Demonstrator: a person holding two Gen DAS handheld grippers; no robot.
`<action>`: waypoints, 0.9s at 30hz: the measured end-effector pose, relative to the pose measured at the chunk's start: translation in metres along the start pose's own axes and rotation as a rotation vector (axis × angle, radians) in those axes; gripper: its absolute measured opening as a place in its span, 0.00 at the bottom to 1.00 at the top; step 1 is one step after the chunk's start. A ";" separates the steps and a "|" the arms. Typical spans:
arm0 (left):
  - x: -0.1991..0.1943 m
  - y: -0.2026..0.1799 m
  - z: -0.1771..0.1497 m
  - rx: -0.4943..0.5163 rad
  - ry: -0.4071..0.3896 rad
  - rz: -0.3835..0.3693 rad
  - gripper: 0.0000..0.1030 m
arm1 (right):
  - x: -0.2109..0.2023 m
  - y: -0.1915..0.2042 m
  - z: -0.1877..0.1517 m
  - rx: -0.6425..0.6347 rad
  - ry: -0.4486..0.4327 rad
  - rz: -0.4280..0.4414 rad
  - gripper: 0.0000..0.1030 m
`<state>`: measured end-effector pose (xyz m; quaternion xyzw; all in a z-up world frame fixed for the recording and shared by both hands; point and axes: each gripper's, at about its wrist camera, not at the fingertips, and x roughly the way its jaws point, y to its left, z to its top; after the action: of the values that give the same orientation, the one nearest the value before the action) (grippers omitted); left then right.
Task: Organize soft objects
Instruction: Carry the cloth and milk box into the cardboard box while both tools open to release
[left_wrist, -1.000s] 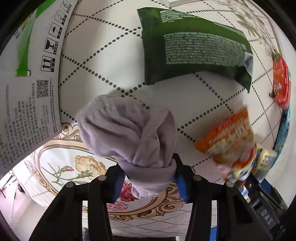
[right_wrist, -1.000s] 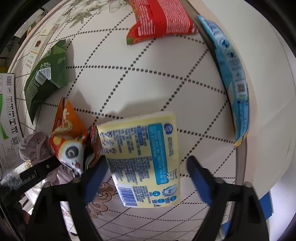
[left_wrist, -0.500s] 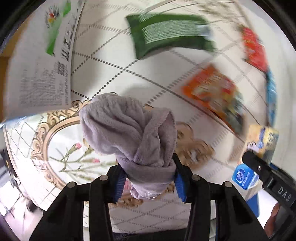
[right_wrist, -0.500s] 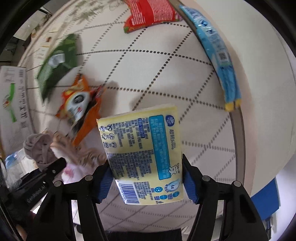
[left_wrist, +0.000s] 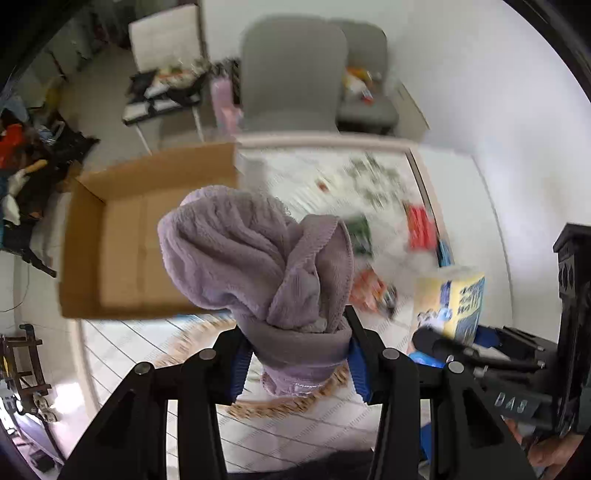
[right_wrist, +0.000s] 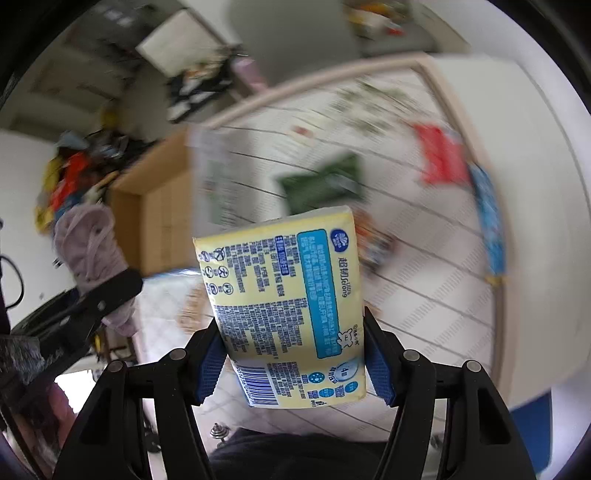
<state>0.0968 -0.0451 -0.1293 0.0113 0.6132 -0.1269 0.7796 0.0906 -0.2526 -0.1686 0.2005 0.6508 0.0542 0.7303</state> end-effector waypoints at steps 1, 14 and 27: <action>-0.004 0.011 0.006 -0.012 -0.013 0.009 0.41 | 0.001 0.019 0.009 -0.024 -0.004 0.008 0.66; 0.094 0.185 0.122 -0.195 0.164 -0.059 0.41 | 0.151 0.182 0.114 -0.087 0.104 -0.051 0.66; 0.213 0.241 0.166 -0.215 0.373 -0.180 0.43 | 0.289 0.193 0.176 -0.041 0.185 -0.215 0.66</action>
<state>0.3523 0.1201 -0.3260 -0.1035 0.7551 -0.1254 0.6352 0.3389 -0.0166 -0.3540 0.1089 0.7319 0.0071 0.6726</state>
